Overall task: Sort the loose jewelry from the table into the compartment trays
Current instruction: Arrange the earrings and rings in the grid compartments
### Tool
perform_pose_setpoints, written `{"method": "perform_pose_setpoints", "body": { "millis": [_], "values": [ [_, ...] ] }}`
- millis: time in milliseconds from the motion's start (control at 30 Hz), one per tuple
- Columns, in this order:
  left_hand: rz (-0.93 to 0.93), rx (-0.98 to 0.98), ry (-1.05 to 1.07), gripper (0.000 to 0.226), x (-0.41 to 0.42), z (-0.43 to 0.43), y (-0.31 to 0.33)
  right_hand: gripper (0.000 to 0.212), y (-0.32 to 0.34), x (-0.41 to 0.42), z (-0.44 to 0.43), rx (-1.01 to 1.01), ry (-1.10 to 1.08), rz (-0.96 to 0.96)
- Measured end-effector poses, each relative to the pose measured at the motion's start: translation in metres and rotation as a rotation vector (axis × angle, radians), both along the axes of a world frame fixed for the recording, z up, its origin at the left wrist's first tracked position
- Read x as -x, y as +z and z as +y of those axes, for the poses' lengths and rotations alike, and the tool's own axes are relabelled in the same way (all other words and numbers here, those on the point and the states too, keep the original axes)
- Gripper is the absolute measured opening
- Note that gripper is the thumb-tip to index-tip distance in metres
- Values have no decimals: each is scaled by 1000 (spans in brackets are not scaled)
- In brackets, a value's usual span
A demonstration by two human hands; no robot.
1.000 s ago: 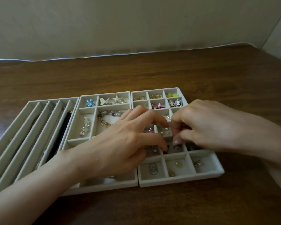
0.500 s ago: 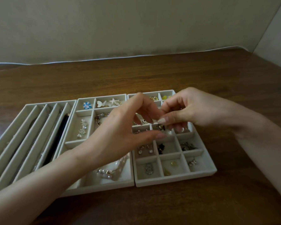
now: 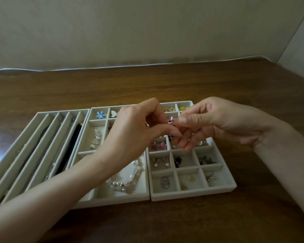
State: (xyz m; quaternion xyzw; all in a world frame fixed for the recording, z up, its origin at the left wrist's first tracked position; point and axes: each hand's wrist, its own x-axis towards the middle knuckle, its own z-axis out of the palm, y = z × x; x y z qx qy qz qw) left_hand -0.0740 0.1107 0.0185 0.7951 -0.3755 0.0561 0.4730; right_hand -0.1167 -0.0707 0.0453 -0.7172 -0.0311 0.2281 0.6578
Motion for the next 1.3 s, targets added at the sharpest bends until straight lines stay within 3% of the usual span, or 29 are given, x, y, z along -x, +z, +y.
{"method": "perform_pose_setpoints", "body": {
  "millis": [133, 233, 400, 633, 867, 1067, 1300],
  "values": [
    [-118, -72, 9, 31, 0, -1, 0, 13, -2, 0, 4, 26, -19, -16],
    [-171, -113, -7, 37, 1, -2, 1, 14, -2, 0, 5, 58, -44, -35],
    [24, -9, -57, 34, 3, -4, -1, 10, -2, 1, 7, 110, -147, -104],
    [88, 0, -27, 27, 1, 0, -9, 27, -2, 3, 10, 187, -222, -275],
    [38, -52, -43, 35, 7, 1, -12, 21, 4, 6, 5, 360, -97, -302],
    [82, -53, -6, 16, 1, 8, -10, 10, 6, 6, -1, 687, 49, -289],
    [76, -30, 10, 6, -3, 11, -7, 15, 2, 7, 5, 816, 120, -291]
  ]
}}
